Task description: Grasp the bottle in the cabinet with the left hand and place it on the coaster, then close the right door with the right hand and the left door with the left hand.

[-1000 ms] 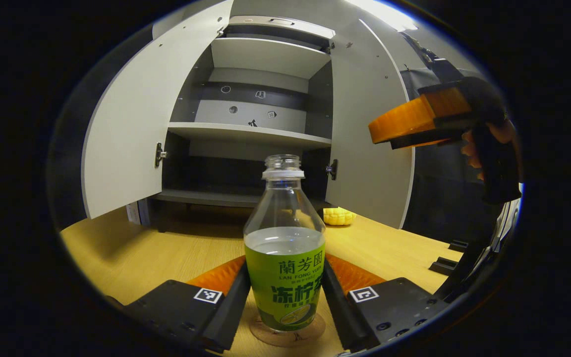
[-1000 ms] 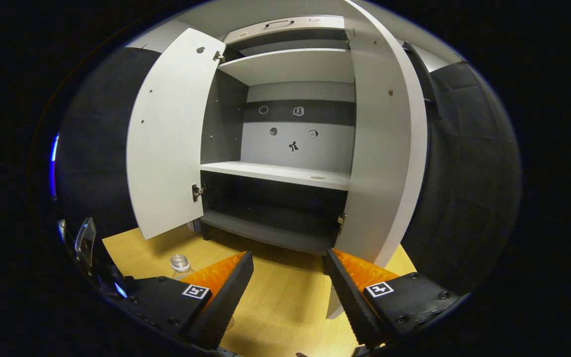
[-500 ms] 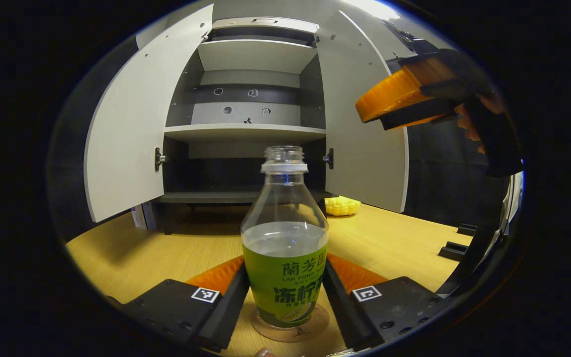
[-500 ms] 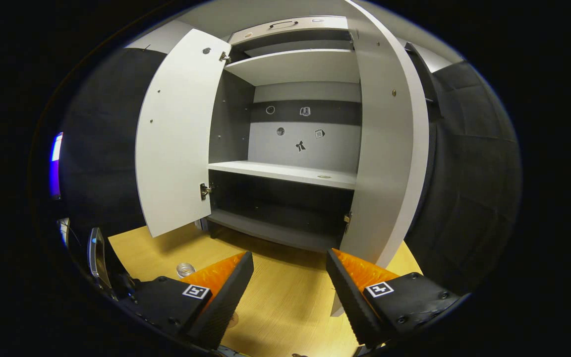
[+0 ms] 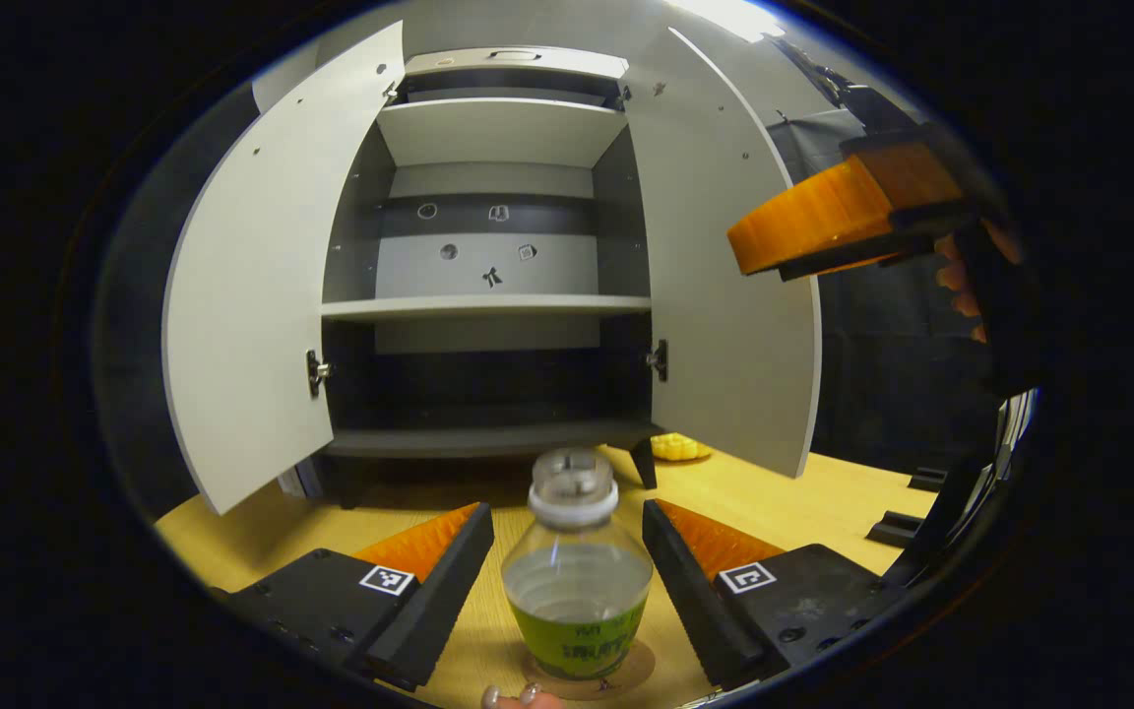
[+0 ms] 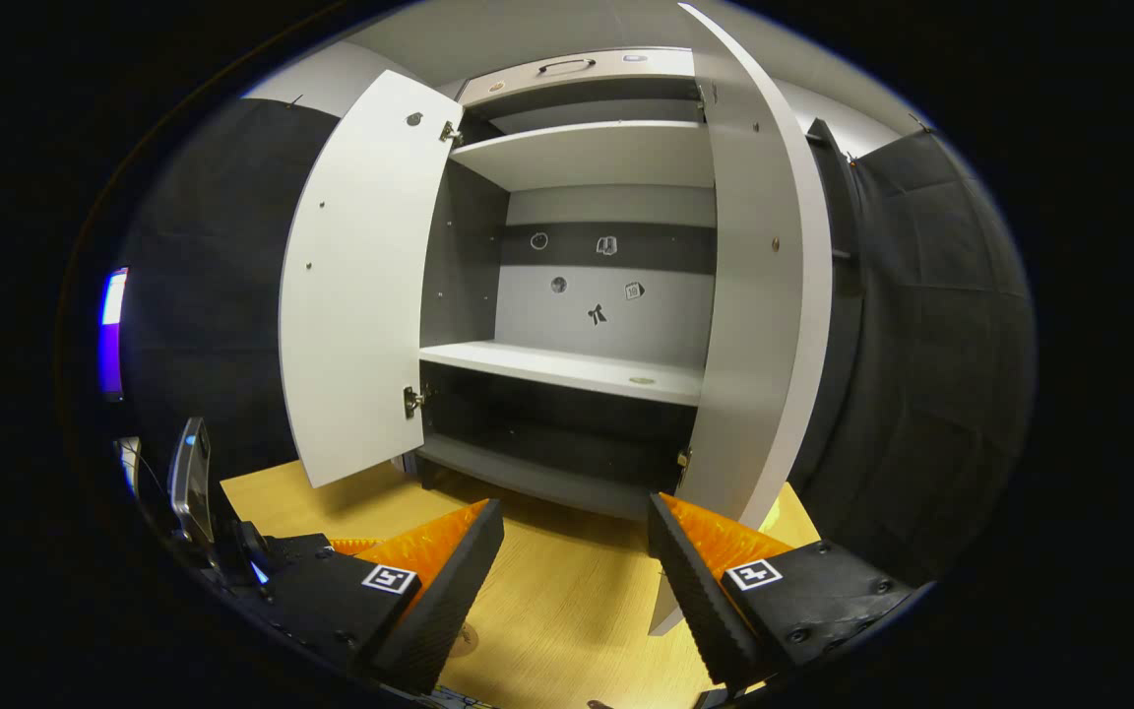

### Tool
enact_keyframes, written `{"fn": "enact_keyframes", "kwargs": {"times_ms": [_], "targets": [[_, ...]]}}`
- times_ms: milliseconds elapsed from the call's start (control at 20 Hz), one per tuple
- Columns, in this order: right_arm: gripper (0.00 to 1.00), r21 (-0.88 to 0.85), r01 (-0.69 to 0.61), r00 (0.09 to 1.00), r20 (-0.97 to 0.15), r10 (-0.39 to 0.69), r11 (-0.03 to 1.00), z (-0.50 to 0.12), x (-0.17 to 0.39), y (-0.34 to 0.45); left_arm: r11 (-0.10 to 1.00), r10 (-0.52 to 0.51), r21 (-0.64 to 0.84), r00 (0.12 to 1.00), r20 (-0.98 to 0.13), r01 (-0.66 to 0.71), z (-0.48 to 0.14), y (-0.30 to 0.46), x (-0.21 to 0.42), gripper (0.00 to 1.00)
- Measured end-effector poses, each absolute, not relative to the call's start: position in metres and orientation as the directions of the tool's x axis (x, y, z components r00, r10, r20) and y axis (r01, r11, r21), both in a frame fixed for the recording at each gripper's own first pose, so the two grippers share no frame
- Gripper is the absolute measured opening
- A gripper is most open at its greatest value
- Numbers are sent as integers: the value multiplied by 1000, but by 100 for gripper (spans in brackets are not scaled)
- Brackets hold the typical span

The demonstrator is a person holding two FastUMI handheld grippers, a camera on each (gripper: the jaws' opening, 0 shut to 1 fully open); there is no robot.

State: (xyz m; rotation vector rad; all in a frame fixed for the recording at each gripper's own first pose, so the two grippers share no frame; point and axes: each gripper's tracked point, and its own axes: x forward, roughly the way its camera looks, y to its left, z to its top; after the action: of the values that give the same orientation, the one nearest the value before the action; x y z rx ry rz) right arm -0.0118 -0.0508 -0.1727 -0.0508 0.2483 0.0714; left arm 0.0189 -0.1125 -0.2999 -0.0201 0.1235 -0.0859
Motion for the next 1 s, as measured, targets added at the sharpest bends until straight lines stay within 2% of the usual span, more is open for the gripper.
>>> {"fn": "enact_keyframes", "kwargs": {"times_ms": [150,400,550,750,850,900,1000], "targets": [[98,-27,-41,980,-195,35,999,-135,-10,-58,992,-121,10,987,-102,123,-258,-112,32,96],[98,-46,7,995,-102,-11,999,-71,-19,-75,986,-166,-30,984,-69,165,-174,-106,40,95],[98,-95,97,992,-77,-104,991,-45,-34,-108,990,-140,-19,988,-68,139,-133,-83,30,94],[98,-47,232,968,-82,-236,971,-27,-39,-151,995,-95,-15,993,-73,94,-98,-34,3,94],[98,-2,273,957,-98,-272,962,-25,-37,-164,998,-58,2,995,-82,58,-86,0,-14,94],[94,22,286,954,-98,-283,958,-24,-36,-168,999,-33,21,996,-88,35,-84,18,-23,94],[98,62,311,947,-103,-304,948,-23,-29,-179,998,15,56,995,-94,-10,-79,54,-39,94]]}}
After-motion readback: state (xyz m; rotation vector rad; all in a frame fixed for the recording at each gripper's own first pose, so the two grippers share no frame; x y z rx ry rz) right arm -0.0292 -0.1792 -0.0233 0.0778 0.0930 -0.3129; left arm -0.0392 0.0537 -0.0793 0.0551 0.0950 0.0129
